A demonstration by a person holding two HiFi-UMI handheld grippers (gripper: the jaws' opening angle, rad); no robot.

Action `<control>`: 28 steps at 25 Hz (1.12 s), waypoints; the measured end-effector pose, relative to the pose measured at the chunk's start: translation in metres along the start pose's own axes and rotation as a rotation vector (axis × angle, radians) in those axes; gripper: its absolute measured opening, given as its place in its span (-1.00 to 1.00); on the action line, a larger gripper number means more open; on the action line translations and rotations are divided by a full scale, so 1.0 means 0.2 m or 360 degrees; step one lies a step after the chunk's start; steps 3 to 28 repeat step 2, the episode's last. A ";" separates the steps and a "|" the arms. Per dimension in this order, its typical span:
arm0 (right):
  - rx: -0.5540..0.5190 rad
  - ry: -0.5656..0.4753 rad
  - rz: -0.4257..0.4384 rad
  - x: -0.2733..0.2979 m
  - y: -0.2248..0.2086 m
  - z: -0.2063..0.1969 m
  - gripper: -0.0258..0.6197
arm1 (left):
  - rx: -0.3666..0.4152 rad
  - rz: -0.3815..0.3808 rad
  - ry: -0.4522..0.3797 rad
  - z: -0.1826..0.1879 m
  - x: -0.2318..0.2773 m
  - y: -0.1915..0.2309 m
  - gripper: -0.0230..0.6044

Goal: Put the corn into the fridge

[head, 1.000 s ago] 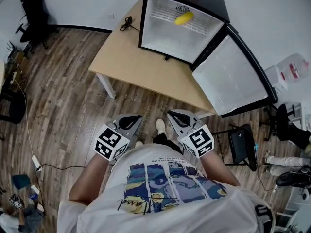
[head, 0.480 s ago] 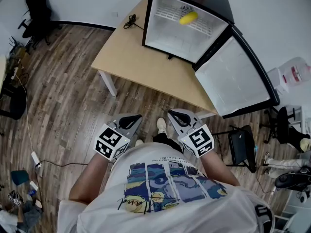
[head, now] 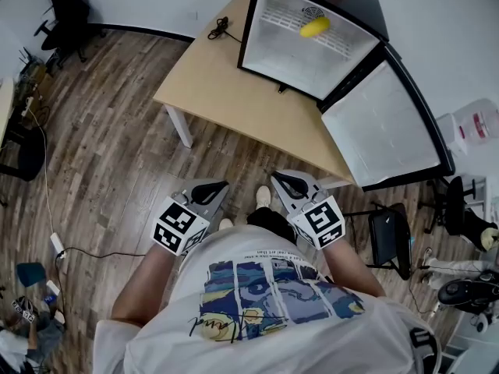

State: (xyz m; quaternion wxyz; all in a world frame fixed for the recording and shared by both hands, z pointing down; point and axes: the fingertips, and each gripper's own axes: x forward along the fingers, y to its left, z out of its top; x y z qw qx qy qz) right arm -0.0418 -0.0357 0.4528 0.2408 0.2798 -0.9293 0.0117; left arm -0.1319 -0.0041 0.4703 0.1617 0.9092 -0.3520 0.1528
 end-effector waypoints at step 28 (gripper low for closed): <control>-0.0012 0.0001 0.0004 0.03 0.00 0.01 -0.88 | -0.0008 0.0013 -0.0003 -0.01 -0.01 0.02 -0.90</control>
